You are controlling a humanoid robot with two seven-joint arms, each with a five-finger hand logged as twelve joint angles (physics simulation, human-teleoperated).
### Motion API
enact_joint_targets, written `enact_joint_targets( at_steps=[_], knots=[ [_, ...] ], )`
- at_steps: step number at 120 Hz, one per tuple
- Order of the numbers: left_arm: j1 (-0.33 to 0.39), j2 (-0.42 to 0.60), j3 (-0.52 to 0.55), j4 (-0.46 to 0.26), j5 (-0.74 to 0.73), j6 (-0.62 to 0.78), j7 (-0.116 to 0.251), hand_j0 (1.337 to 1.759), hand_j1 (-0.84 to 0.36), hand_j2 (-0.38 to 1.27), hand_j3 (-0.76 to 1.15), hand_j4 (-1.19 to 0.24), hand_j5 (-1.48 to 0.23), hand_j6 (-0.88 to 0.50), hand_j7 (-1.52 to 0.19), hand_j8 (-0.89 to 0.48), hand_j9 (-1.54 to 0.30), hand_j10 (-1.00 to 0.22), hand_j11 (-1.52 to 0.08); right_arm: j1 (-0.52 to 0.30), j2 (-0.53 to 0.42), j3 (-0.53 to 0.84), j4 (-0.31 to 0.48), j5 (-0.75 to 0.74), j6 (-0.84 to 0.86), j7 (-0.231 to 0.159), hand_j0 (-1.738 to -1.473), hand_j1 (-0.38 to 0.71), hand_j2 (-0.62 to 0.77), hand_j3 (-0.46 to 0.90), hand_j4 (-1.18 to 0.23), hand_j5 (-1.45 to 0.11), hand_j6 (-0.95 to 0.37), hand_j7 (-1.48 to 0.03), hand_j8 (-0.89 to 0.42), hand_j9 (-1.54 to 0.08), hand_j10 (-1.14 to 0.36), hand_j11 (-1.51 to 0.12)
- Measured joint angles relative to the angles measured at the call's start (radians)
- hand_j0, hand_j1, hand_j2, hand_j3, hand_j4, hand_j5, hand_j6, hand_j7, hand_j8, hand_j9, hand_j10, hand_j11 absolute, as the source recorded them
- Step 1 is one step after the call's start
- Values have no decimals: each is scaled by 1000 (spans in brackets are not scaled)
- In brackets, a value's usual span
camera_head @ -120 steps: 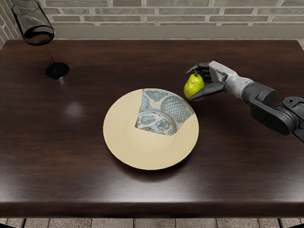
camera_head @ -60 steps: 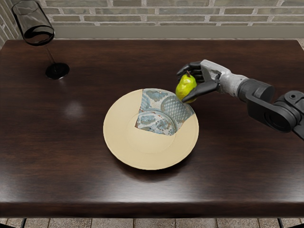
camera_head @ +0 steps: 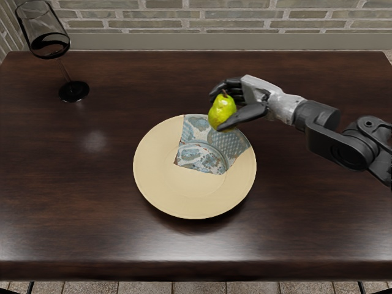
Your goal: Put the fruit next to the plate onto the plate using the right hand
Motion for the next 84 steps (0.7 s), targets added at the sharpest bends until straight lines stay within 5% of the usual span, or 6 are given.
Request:
enact_joint_targets(
  at_steps=[84],
  knots=[
    [0, 0, 0, 0, 0, 0, 0, 1658, 349, 0, 0, 0, 0, 0, 0, 0, 0, 0, 0, -83, 70, -18, 33, -13, 0, 0, -1656, 189, 274, 0, -631, -794, -530, -808, -465, -807, -419, -799]
  ],
)
